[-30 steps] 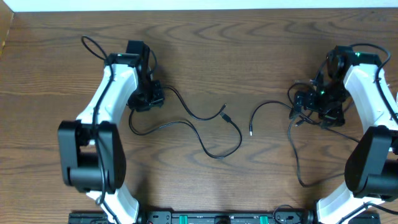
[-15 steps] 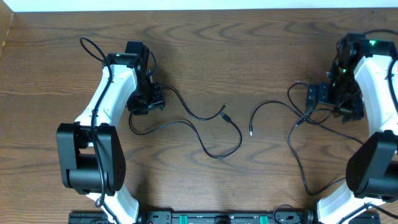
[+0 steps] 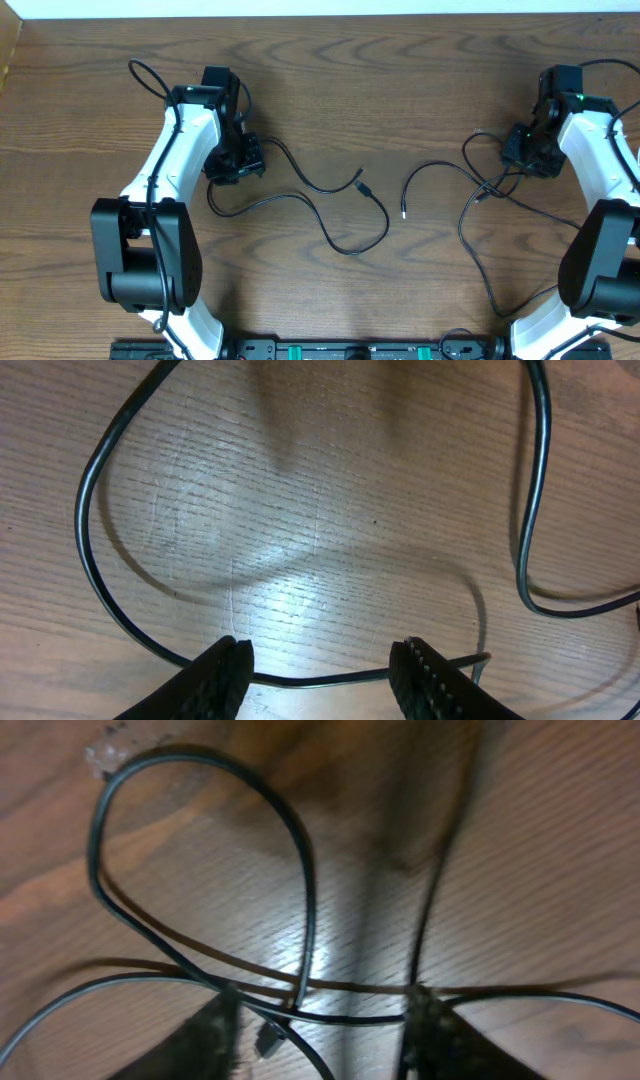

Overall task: Untangle cables
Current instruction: 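Lift the black cable up and right with the right gripper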

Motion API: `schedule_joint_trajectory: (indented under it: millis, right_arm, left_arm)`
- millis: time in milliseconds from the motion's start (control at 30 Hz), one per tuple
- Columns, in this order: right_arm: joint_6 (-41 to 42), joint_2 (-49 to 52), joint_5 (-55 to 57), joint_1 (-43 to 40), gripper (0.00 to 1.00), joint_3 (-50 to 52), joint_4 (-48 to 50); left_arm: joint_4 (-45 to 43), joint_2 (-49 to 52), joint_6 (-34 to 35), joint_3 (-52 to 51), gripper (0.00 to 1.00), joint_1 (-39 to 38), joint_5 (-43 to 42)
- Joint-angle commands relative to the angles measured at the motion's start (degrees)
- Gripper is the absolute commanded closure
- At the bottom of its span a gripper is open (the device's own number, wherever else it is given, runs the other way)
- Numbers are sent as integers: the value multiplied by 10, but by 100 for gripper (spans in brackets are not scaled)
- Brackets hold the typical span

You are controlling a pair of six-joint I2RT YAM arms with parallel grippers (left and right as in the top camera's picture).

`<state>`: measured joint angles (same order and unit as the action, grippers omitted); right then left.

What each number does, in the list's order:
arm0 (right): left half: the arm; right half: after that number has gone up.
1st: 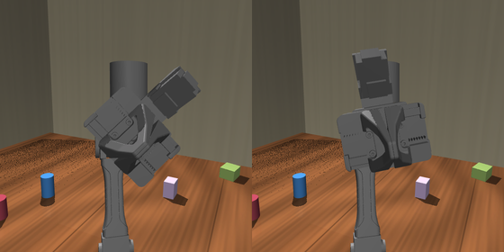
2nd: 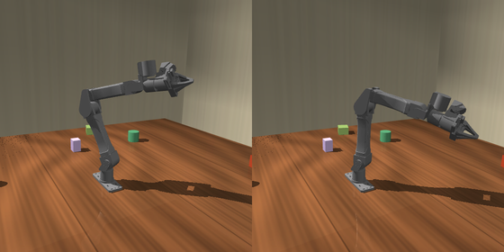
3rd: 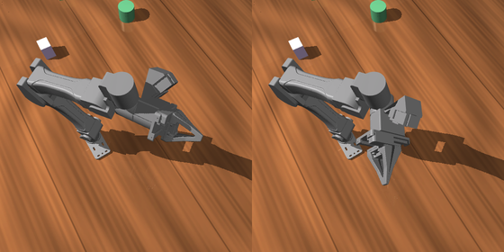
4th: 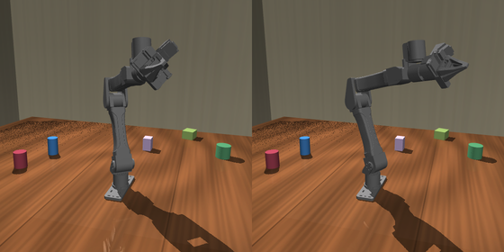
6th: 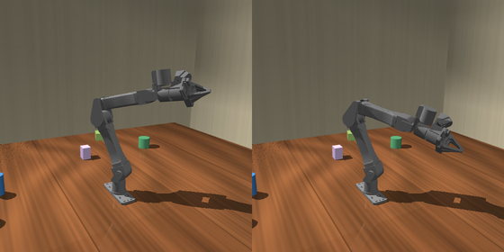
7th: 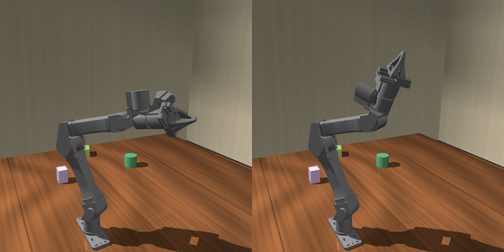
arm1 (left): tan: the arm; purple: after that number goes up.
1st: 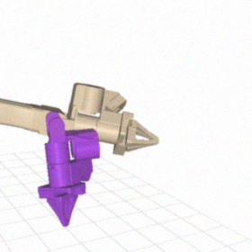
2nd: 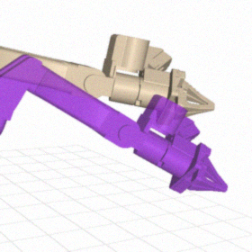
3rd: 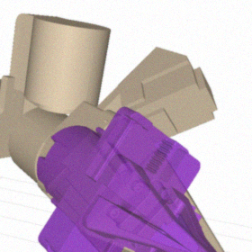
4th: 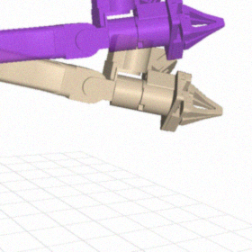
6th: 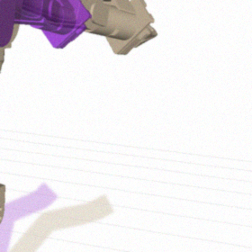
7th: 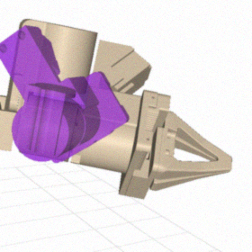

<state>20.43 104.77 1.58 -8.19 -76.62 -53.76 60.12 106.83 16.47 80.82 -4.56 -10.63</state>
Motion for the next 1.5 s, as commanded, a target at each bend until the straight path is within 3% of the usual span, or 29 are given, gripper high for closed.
schedule_joint_trajectory:
  millis: [0, 200, 267, 333, 533, 567, 600, 867, 967, 1067, 1100, 1200, 1467]
  right_arm:
    - [1, -3, -31, -1, 69, 0, 2]
    - [1, -3, -30, -1, 67, 0, -24]
    - [-5, -3, -30, -1, 43, 0, -30]
    - [-27, -3, -30, -2, 28, -2, -19]
    - [-16, -3, -33, -17, 19, -81, -92]
    - [-14, -3, -33, -19, 7, -115, -140]
    - [-2, -3, -36, -19, 1, -128, -167]
    - [158, -3, -37, -19, 1, -67, -206]
    - [214, -3, -37, -19, 4, -25, -189]
    - [219, -3, -38, -19, 11, 8, -128]
    - [219, -3, -42, -18, 28, 21, -91]
    - [173, -3, -41, -19, 99, 24, -66]
    - [-11, -10, -48, -20, 99, -40, -53]
  left_arm:
    - [0, 5, 1, -7, 50, 0, -3]
    - [0, 5, 1, -7, 49, 0, -3]
    - [0, 5, 1, -7, 50, 0, -3]
    - [0, 5, 1, -7, 49, 0, -3]
    - [1, 5, 1, -7, 49, 0, -3]
    - [0, 6, 1, -8, 49, 0, -3]
    - [0, 5, 1, -8, 50, 0, -3]
    - [-3, 5, 1, -8, 50, 0, -3]
    - [-2, 6, 1, -8, 49, 0, -3]
    - [-3, 6, 1, -8, 49, 0, -3]
    - [-3, 6, 1, -8, 49, 0, -3]
    - [-3, 6, 1, -8, 50, 0, -3]
    - [-2, 5, 1, -8, 49, 0, -3]
